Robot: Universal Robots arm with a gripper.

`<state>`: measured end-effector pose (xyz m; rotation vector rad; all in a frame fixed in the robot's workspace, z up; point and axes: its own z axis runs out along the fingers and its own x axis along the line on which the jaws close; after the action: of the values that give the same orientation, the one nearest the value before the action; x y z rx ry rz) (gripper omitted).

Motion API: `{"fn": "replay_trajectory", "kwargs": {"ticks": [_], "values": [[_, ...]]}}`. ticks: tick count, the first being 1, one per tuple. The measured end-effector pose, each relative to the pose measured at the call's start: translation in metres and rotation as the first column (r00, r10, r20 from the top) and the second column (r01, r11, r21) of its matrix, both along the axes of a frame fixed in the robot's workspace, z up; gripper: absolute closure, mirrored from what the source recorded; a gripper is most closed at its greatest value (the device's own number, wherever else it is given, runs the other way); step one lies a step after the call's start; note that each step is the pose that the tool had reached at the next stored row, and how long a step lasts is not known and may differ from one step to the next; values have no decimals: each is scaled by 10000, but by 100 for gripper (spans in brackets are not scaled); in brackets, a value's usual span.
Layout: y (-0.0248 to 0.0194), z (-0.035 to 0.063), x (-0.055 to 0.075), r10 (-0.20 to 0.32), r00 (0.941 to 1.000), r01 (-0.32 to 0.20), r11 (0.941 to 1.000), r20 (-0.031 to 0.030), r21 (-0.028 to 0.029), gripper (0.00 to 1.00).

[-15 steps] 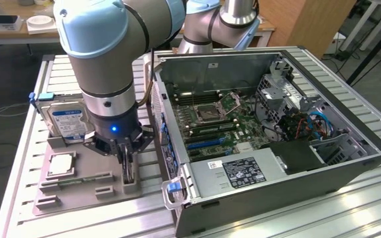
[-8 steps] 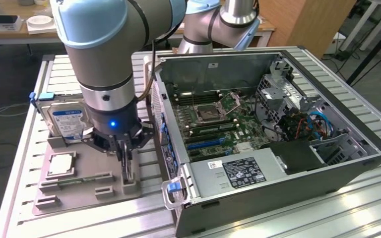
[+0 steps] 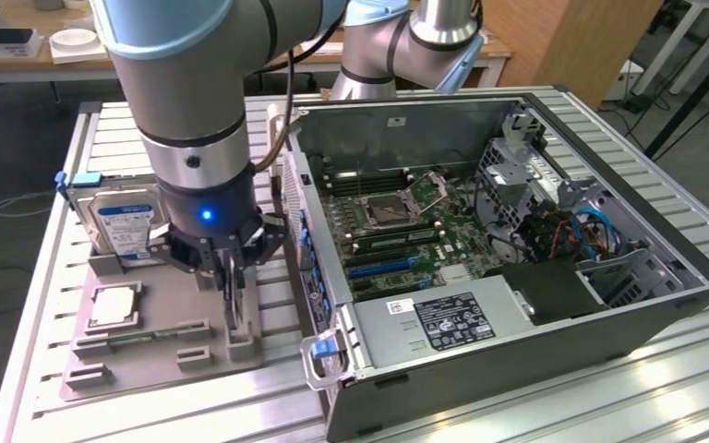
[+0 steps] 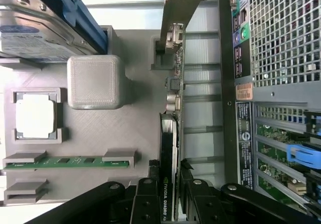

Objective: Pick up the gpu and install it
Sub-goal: 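Pick up the gpu and move the gpu toward the slot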

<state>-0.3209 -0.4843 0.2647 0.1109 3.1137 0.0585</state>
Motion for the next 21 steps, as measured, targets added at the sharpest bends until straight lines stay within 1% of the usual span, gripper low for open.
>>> {"fn": "replay_trajectory", "kwargs": {"ticks": [5,21], "values": [[0,104,0,1,10000,-1,10000,1,10,74],[0,354,0,1,10000,-1,10000,1,46,74]]}}
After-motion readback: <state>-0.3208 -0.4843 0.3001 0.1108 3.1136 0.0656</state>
